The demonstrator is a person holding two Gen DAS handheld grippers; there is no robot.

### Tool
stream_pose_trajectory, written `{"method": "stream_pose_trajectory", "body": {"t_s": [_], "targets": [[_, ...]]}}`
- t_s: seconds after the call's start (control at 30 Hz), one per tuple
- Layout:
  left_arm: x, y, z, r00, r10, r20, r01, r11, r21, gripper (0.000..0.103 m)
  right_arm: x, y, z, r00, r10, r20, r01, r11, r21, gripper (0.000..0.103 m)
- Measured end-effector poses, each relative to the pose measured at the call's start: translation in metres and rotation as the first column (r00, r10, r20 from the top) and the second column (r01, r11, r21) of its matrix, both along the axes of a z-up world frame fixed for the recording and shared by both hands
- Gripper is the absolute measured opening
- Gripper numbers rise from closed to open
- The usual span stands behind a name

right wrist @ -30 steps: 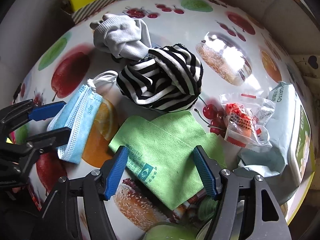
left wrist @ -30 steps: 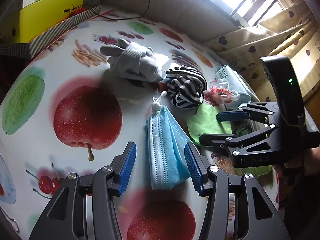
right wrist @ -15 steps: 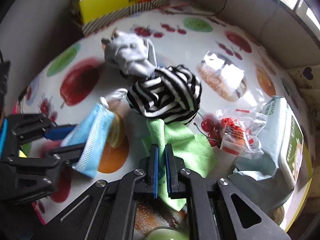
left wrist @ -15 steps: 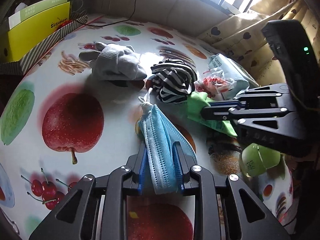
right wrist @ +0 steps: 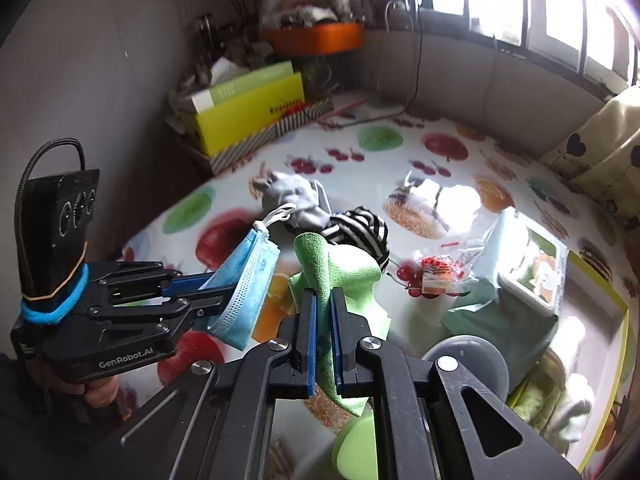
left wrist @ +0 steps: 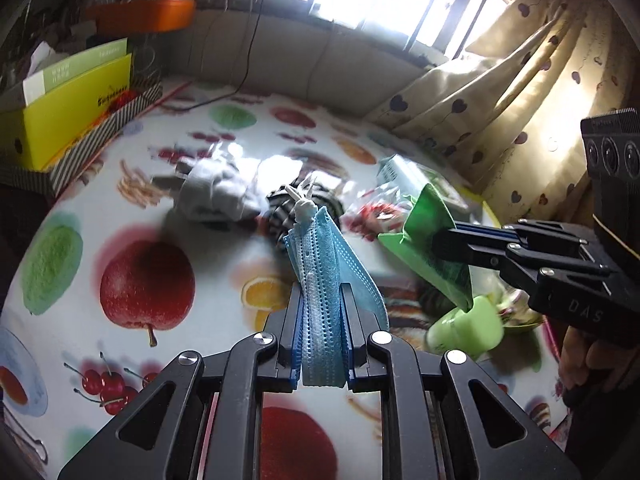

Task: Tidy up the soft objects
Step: 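Carry the green cloth and blue mask over the yellow-rimmed box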

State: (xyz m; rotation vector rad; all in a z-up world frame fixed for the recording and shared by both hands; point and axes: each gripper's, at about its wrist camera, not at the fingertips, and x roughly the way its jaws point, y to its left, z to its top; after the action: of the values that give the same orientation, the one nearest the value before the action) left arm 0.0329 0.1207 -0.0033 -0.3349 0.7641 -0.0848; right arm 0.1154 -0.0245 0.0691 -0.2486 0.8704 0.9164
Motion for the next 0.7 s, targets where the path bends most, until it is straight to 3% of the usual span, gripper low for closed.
{"method": "stream_pose_trajectory", "body": {"t_s": [0.27, 0.7], "targets": [[-0.001, -0.027, 0.034, 0.995, -0.06, 0.082, 0.059, 0.998, 0.018, 0.016, -0.01, -0.044, 0.032, 0.994, -0.089, 0.062, 0.083, 0.992, 0.093, 0.006], [0.005, -0.068, 0.062, 0.981, -0.138, 0.136, 0.134, 0.99, 0.036, 0.016, -0.01, -0.123, 0.057, 0.962, -0.249, 0.112, 0.23, 0.96, 0.16, 0.006]]}}
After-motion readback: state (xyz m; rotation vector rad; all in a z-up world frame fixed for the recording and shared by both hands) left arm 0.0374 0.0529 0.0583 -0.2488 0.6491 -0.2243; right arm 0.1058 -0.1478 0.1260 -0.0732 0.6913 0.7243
